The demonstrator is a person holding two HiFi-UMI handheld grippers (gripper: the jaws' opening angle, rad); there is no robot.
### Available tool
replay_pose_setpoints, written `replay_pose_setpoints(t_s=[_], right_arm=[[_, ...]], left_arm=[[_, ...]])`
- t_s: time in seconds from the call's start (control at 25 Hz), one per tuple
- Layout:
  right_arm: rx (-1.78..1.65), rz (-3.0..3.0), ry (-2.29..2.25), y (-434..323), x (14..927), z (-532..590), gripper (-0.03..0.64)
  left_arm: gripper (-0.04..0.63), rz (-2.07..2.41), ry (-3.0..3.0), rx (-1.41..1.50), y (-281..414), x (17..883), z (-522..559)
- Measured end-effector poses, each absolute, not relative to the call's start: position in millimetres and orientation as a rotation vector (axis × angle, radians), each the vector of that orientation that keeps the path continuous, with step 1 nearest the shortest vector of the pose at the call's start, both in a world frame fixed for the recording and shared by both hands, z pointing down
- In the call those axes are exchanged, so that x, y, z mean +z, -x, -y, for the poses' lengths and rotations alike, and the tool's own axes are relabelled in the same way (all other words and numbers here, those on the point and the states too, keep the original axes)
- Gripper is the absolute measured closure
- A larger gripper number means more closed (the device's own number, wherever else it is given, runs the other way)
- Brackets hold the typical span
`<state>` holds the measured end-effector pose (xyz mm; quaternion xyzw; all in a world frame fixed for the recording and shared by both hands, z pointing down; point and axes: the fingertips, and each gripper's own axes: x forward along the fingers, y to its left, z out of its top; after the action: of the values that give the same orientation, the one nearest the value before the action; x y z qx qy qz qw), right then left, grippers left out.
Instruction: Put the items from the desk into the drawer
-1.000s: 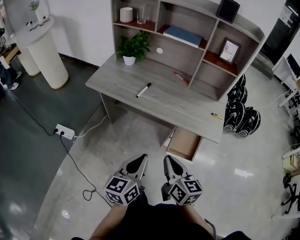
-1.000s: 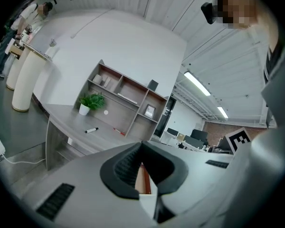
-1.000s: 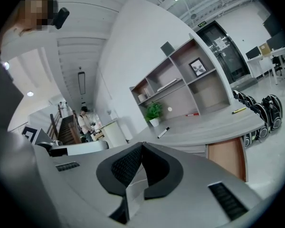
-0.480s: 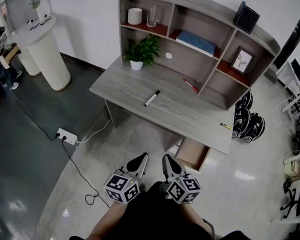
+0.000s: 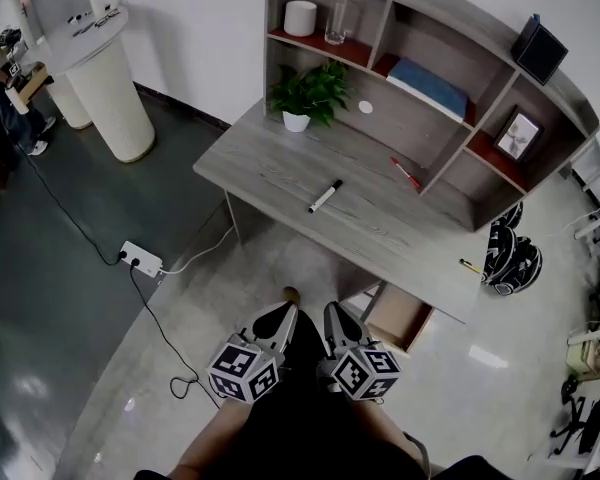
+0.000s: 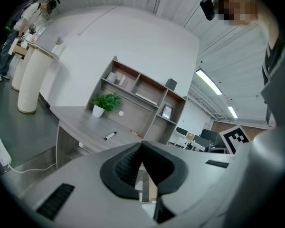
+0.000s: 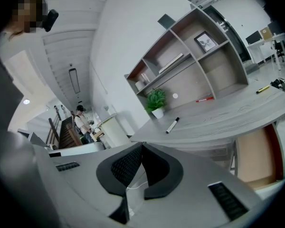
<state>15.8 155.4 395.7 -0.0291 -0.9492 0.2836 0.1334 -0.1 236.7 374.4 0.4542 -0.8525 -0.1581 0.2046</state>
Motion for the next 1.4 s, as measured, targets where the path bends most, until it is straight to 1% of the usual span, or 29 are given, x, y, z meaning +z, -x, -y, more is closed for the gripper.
replay_pose_setpoints(t_s=[0.2, 0.56, 0.8, 1.16, 1.4], right_arm=[[0.836, 2.733, 0.118, 35.8, 402.8, -153.4, 0.597], [0.823, 2.711, 0.14, 153.1, 402.2, -135.1, 0.597], [0.822, 2.718, 0.11, 214.9, 401.5, -111.1, 0.597], [0.843, 2.675, -0.008, 269.0, 419.9, -80.9, 0.597], [0.866, 2.622, -0.234, 273.4, 435.9, -60.4, 0.597]], left_arm=[[0.592, 2.394, -1.22, -0.436, 44.5, 381.9, -236.5], [0.592, 2.427, -1.129, -0.458, 161.8, 382.2, -231.9], [0.592, 2.403, -1.118, -0.465, 231.4, 389.1, -212.3], [0.592, 2.333, -1.186, -0.433, 288.8, 395.5, -180.0], [0.592, 2.221, -1.283, -0.383, 303.7, 406.8, -159.8]])
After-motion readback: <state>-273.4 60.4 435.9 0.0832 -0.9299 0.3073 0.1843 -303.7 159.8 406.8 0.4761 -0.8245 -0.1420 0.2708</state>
